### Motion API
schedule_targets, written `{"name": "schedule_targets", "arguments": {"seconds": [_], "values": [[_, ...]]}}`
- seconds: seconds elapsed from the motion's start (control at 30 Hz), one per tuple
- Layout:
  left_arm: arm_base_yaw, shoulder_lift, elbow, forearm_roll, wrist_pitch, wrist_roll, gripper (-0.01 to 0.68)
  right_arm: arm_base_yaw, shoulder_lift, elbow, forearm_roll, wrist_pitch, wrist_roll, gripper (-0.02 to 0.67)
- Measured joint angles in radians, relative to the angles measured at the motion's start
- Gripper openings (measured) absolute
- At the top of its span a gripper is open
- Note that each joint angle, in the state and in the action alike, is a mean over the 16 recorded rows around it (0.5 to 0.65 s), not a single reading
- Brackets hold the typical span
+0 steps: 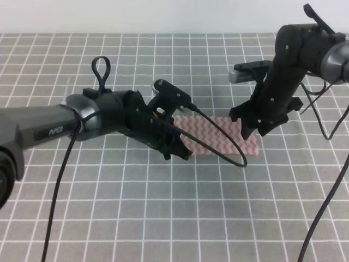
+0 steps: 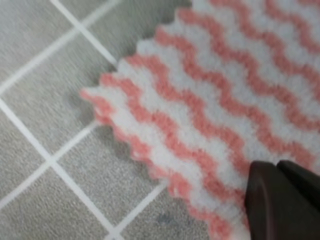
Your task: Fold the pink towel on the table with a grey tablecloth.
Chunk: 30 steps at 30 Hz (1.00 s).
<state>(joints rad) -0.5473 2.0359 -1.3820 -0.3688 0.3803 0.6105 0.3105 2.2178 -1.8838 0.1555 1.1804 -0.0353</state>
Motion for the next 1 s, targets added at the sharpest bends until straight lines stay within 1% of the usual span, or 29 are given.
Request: {"name": "schedule_targets", "arguments": {"seconds": [0.23,0.37,0.47,0.83,1.0], "values": [[0.0,0.025,0.0,0.001,0.002,0.007,0.0,0.0,0.025,0.0,0.002,-0.011,0.034,0.318],[0.0,0.026,0.0,0.002,0.006,0.007,0.0,0.0,0.044,0.0,0.006,-0.007,0.041,0.291],[0.0,0.026,0.0,0.003,0.007,0.007,0.0,0.0,0.056,0.0,0.005,-0.005,0.042,0.252],[0.0,0.027,0.0,0.009,0.016,0.007,0.0,-0.001,0.049,-0.03,0.03,-0.025,0.008,0.038],[0.0,0.027,0.0,0.011,0.018,0.007,0.0,-0.001,0.032,-0.058,0.074,-0.025,-0.024,-0.015]]}}
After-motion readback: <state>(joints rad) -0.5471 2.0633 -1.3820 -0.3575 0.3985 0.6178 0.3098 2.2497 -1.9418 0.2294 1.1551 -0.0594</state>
